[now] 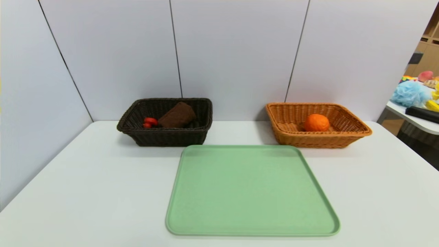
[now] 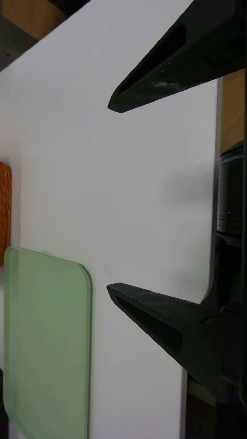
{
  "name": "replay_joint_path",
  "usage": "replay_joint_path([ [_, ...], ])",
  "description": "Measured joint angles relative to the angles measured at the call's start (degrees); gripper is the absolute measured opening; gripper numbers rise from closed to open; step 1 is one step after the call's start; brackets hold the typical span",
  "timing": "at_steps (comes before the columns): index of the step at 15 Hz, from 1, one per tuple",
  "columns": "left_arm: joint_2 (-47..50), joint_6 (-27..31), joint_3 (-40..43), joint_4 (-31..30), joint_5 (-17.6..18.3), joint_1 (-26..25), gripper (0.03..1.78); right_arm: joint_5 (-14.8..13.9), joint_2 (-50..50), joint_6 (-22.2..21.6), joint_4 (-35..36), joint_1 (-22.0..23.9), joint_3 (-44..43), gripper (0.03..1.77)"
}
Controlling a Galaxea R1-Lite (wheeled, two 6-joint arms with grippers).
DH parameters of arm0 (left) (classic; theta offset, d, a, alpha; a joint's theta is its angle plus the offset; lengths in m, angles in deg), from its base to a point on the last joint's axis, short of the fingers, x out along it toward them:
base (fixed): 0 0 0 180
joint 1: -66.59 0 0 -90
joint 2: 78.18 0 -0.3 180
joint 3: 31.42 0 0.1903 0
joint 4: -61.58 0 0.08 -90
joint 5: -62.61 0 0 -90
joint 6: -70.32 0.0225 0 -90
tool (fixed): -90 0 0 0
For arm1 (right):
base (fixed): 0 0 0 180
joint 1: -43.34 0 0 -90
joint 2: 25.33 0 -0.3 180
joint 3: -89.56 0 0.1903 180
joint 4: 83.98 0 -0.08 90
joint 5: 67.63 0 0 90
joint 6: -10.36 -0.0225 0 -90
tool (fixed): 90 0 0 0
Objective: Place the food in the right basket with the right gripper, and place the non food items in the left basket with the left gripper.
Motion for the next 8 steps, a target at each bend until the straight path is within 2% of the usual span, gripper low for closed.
replay_joint_path([
  [1,0.7,0.0,0.5,-0.4,0.7,0.0,1.69,-0.9,0.1,0.0,2.1,0.0,1.3,1.71],
  [4,2.2,0.4,2.0,-3.1,1.2,0.0,1.69,-1.2,0.3,0.2,10.0,0.0,5.8,1.71],
  [8,2.7,1.9,5.9,-10.9,1.7,0.1,1.69,-1.3,0.3,0.5,19.7,0.0,11.6,1.71],
])
